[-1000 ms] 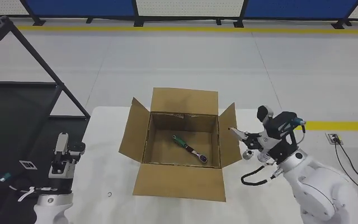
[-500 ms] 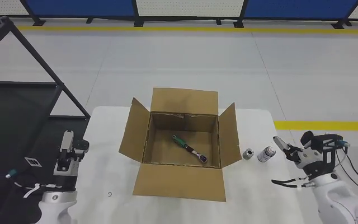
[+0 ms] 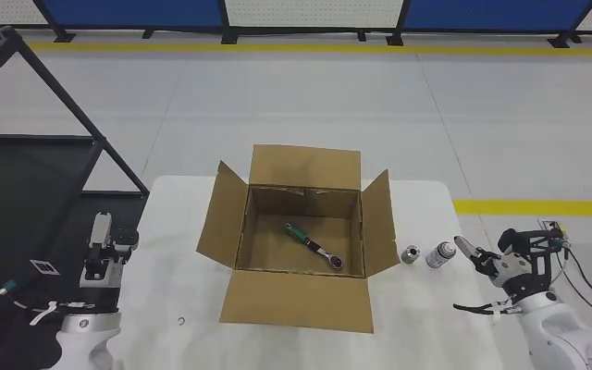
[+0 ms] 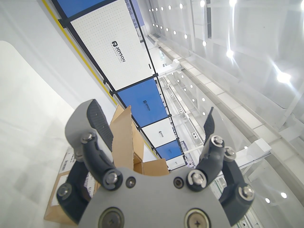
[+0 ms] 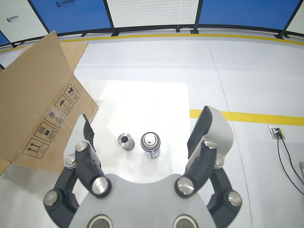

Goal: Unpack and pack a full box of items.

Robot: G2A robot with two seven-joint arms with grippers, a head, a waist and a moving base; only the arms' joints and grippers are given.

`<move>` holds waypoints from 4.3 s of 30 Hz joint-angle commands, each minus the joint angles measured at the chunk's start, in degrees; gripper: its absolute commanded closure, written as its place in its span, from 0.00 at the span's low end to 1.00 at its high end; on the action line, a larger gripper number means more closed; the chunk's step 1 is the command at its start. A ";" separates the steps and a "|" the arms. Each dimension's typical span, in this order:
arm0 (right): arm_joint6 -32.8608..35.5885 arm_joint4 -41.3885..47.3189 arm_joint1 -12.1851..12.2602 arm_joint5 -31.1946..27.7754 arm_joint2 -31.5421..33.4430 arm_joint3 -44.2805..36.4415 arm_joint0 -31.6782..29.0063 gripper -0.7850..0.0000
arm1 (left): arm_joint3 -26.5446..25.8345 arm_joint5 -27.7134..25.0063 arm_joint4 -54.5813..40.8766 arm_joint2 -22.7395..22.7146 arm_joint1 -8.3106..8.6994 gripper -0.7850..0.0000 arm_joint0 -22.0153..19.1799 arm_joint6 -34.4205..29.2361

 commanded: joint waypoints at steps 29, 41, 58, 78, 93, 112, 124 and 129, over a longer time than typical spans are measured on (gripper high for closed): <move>0.70 -9.98 1.47 -10.30 -3.54 4.47 1.70 0.00 | 0.29 0.62 -0.15 0.16 0.10 0.00 -1.02 0.43; 7.86 -20.95 2.03 -18.28 -14.37 7.88 10.25 0.00 | 0.65 0.60 -0.34 0.35 0.12 0.00 -1.26 0.82; 9.38 -24.34 1.91 -16.63 -17.98 9.90 13.08 0.00 | 0.71 0.68 -0.18 0.11 0.08 0.00 -0.99 2.16; 17.42 -25.98 1.62 -20.23 -26.39 26.77 27.90 0.00 | 0.71 0.68 -0.18 0.11 0.08 0.00 -0.99 2.16; 22.75 -20.83 2.11 -21.47 -25.74 29.27 29.20 0.00 | 0.71 0.68 -0.18 0.11 0.08 0.00 -0.99 2.16; 26.32 -17.23 1.91 -21.24 -29.68 35.37 34.08 0.14 | 0.71 0.68 -0.18 0.11 0.08 0.00 -0.99 2.16; 27.81 -14.98 2.31 -20.92 -29.78 35.32 34.58 0.76 | 0.71 0.68 -0.18 0.11 0.08 0.00 -0.99 2.16; 27.28 -14.39 2.74 -21.01 -28.83 33.50 33.48 1.00 | 0.71 0.68 -0.18 0.11 0.08 0.00 -0.99 2.16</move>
